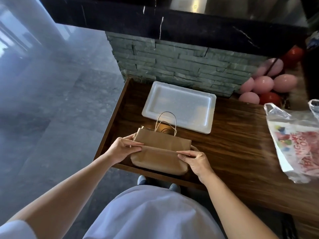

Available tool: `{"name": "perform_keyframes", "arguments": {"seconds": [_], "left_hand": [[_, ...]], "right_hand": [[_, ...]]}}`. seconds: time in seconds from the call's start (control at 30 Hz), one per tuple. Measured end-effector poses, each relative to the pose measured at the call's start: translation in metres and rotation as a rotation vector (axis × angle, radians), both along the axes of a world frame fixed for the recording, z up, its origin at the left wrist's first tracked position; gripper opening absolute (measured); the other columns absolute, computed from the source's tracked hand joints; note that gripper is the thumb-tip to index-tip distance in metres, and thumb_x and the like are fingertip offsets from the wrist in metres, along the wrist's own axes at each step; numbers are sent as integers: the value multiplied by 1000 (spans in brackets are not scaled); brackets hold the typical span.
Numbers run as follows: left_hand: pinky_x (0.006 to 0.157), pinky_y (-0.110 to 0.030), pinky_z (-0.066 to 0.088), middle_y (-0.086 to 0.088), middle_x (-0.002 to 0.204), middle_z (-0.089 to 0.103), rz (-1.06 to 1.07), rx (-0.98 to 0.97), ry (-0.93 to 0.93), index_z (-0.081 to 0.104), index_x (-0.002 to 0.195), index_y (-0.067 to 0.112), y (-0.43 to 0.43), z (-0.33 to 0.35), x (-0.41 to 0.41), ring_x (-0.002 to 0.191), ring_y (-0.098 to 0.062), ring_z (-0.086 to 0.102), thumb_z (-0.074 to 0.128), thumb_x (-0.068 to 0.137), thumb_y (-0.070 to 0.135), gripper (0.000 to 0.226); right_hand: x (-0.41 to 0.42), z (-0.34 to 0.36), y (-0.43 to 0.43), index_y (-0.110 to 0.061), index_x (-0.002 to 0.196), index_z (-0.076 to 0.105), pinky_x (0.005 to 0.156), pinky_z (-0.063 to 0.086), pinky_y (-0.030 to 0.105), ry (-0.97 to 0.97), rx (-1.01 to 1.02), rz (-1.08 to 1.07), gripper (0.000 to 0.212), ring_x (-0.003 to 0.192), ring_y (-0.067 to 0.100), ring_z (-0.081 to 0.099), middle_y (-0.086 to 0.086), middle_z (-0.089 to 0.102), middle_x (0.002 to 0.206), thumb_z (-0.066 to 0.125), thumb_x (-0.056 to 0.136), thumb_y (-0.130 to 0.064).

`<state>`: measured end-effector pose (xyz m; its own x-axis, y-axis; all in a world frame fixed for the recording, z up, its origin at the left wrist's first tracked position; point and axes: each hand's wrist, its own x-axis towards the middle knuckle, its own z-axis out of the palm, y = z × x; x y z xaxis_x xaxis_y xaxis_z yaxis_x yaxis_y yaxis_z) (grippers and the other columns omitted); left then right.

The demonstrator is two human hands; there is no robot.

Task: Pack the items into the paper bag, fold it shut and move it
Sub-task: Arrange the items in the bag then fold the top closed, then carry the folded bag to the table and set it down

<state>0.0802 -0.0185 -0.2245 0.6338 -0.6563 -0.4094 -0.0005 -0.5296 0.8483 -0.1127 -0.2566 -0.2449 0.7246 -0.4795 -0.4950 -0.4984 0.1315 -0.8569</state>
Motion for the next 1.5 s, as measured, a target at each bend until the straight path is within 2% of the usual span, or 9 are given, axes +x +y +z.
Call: {"name": "perform_keyframes", "arguments": {"seconds": [0.2, 0.47, 0.67, 0.8, 0.87, 0.97, 1.13, 1.33, 1.5], "left_hand": [[120, -42, 22, 21, 149, 42, 23, 148, -233, 74, 87, 53, -9, 31, -9, 147, -13, 21, 76, 83, 26, 27], [113, -48, 38, 1, 112, 75, 260, -250, -155, 80, 94, 16, 11, 66, -49, 139, -13, 42, 75, 82, 7, 15], [102, -19, 44, 0, 107, 76, 365, -464, -200, 81, 91, 22, 88, 111, -73, 136, -10, 47, 70, 84, 7, 20], [98, -11, 40, -12, 117, 70, 538, -419, -319, 79, 96, 11, 191, 123, -96, 134, -13, 48, 65, 89, 0, 19], [112, -22, 29, 9, 107, 73, 616, -363, -412, 80, 93, 29, 257, 124, -116, 131, -9, 50, 66, 90, 2, 30], [117, -31, 22, 32, 98, 66, 812, -310, -506, 78, 90, 37, 358, 122, -159, 122, -4, 54, 68, 87, -1, 39], [113, -24, 34, -2, 111, 69, 1242, -331, -601, 72, 108, 7, 500, 124, -251, 122, -18, 57, 63, 89, -6, 24], [110, -24, 40, 3, 118, 71, 1683, -331, -699, 73, 113, 18, 629, 125, -383, 127, -14, 57, 64, 93, 12, 23], [108, -22, 40, 10, 122, 70, 1949, -379, -663, 78, 100, 19, 712, 116, -475, 129, -12, 55, 68, 84, 18, 19]], "right_hand": [[1, 6, -3, -31, 79, 81, 111, 38, 42, -74, 47, -51, 16, 130, 13, 46, -3, 50, 138, 84, 63, -31], [8, 57, -16, -25, 71, 81, 104, 39, 28, -315, 64, 3, 10, 132, 9, 44, -12, 51, 135, 83, 61, -26], [21, 112, 38, -18, 79, 80, 106, 40, 43, -452, 69, 211, 31, 132, 4, 42, -27, 51, 139, 84, 61, -43], [46, 130, 133, -15, 79, 81, 102, 45, 43, -496, 148, 329, 19, 131, 12, 48, -16, 54, 140, 82, 65, -27], [58, 136, 197, -12, 74, 81, 93, 50, 34, -509, 232, 400, 8, 125, 8, 54, -10, 54, 140, 79, 67, -17], [68, 142, 302, -11, 68, 79, 99, 45, 44, -475, 331, 556, 4, 127, 18, 53, -7, 56, 139, 77, 67, -15], [61, 150, 483, -12, 63, 77, 88, 47, 40, -372, 526, 854, 12, 114, 18, 60, -4, 57, 139, 72, 74, -9], [30, 160, 692, -9, 60, 74, 67, 55, 24, -278, 623, 1268, 16, 95, 9, 67, -9, 60, 135, 70, 75, -11], [-6, 158, 840, -7, 62, 74, 67, 53, 25, -201, 633, 1555, 15, 99, 11, 65, -5, 59, 136, 70, 75, -14]]}}
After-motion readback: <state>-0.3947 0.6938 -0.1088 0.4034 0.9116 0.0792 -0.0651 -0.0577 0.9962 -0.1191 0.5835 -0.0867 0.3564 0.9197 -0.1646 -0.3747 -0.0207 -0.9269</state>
